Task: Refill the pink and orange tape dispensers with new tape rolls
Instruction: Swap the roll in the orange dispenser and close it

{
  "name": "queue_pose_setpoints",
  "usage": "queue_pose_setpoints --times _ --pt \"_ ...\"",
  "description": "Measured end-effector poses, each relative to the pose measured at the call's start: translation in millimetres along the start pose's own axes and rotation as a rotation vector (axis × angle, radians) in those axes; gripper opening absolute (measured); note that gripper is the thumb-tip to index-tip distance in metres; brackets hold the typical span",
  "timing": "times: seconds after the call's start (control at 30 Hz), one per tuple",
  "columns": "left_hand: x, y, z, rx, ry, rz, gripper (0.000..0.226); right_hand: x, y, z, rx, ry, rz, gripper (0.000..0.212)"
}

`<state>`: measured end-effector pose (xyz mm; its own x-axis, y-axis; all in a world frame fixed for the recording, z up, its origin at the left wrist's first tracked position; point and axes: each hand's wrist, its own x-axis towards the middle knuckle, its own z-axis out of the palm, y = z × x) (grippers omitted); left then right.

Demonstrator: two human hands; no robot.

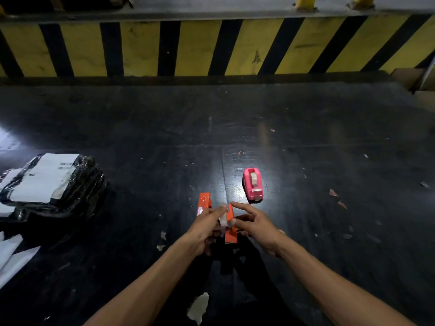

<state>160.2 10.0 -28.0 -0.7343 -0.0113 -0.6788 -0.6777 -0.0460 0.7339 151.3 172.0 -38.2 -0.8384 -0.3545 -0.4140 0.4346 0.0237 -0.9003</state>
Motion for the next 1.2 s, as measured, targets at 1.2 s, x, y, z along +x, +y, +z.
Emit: queue_pose_setpoints --times 1.2 --pt "25.5 28.2 -19.2 -0.08 -0.067 0.117 0.043 -6.0 -18.0 -13.6 0.379 0.064 0.15 0.049"
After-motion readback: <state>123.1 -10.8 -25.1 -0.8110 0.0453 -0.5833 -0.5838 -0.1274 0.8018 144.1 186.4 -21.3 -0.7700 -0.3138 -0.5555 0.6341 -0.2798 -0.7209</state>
